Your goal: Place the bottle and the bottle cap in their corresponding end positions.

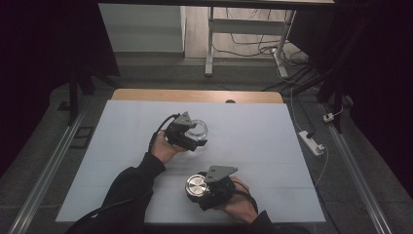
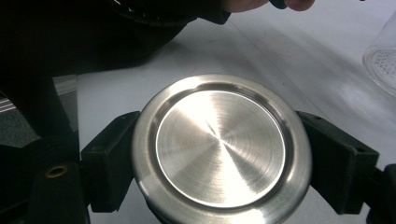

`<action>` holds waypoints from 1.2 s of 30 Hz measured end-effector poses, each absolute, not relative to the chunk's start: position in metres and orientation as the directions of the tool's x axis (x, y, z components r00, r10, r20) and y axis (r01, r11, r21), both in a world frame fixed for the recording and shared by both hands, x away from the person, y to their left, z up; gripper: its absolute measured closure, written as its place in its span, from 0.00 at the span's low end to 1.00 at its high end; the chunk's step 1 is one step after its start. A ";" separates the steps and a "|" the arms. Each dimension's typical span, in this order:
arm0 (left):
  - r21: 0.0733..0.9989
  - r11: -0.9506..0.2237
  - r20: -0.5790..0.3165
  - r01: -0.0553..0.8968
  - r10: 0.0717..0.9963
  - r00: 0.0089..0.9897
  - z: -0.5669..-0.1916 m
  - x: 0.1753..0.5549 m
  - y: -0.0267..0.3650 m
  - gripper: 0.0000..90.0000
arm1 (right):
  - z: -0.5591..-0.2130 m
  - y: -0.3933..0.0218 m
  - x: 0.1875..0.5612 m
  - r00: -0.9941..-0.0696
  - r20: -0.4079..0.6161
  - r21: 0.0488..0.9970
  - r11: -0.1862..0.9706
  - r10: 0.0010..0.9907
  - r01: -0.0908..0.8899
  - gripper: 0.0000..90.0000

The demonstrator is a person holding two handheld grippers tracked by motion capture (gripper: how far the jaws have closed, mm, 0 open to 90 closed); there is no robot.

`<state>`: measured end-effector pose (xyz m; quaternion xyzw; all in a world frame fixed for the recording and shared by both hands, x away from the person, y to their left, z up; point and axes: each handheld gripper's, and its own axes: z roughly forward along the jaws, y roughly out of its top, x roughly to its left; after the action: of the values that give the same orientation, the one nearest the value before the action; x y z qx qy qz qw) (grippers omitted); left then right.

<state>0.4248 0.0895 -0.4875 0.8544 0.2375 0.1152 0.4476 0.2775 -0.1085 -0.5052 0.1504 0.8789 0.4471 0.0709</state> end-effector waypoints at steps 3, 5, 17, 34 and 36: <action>0.816 -0.491 -0.013 0.304 0.511 0.859 -0.490 0.426 0.089 0.17 | -0.507 -0.108 0.278 -0.944 0.007 0.805 0.558 0.329 0.200 0.21; 0.814 -0.493 -0.015 0.308 0.512 0.859 -0.492 0.427 0.089 0.17 | -0.510 -0.108 0.280 -0.944 0.008 0.803 0.560 0.331 0.204 0.21; 0.797 -0.517 -0.006 0.311 0.508 0.861 -0.504 0.430 0.087 0.17 | -0.525 -0.104 0.286 -0.942 -0.001 0.779 0.590 0.335 0.209 0.21; 0.798 -0.519 -0.011 0.307 0.497 0.868 -0.513 0.429 0.082 0.16 | -0.540 -0.103 0.289 -0.944 -0.034 0.727 0.657 0.329 0.203 0.20; 0.797 -0.518 -0.016 0.310 0.494 0.869 -0.514 0.430 0.083 0.16 | -0.541 -0.103 0.291 -0.943 -0.035 0.720 0.663 0.330 0.205 0.20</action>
<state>0.4296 0.0832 -0.5136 0.8648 0.2324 0.1069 0.4321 0.2906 -0.1026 -0.5406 0.1472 0.9084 0.3829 0.0813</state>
